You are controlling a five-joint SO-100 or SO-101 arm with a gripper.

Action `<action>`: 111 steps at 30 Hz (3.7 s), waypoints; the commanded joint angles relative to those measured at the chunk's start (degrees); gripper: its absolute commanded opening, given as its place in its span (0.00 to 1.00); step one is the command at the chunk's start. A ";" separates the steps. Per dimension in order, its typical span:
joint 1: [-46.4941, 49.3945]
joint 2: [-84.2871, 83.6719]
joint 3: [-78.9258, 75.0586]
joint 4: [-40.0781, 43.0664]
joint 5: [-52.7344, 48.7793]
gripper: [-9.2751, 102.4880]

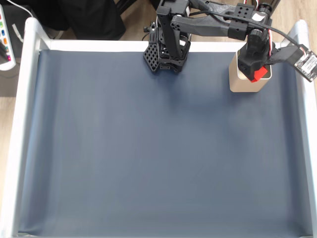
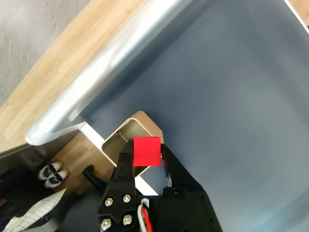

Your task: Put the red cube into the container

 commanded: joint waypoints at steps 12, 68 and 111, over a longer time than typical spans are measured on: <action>-5.01 -2.29 -2.81 -1.23 1.58 0.10; 64.69 43.51 38.41 -21.01 -18.90 0.08; 82.35 78.93 81.91 -9.05 -29.71 0.09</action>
